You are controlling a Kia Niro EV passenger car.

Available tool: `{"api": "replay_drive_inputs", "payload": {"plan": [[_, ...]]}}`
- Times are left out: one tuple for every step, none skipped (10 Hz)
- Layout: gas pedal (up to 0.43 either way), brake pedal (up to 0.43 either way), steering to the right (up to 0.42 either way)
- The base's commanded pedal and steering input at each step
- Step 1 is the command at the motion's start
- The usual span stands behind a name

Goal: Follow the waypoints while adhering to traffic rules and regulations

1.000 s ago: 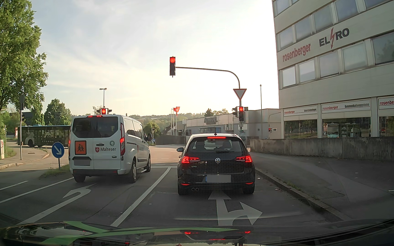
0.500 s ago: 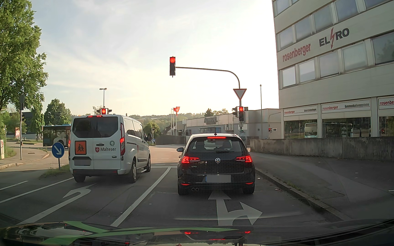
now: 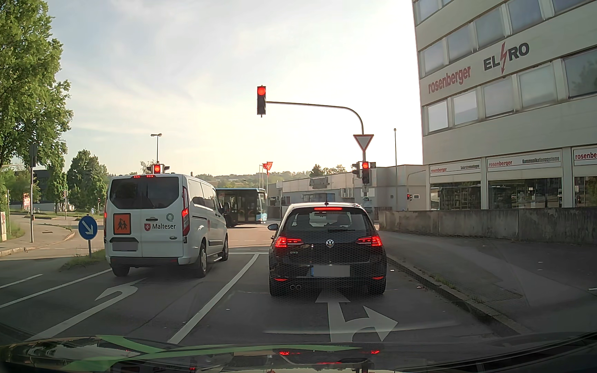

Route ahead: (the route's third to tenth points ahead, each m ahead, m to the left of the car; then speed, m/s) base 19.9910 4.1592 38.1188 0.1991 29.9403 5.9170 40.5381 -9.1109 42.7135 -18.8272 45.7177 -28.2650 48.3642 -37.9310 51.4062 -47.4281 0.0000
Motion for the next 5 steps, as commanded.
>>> {"api": "replay_drive_inputs", "payload": {"plan": [[0.0, 0.518, -0.021], [0.0, 0.518, -0.021], [0.0, 0.518, -0.021], [0.0, 0.518, -0.021], [0.0, 0.518, -0.021]]}}
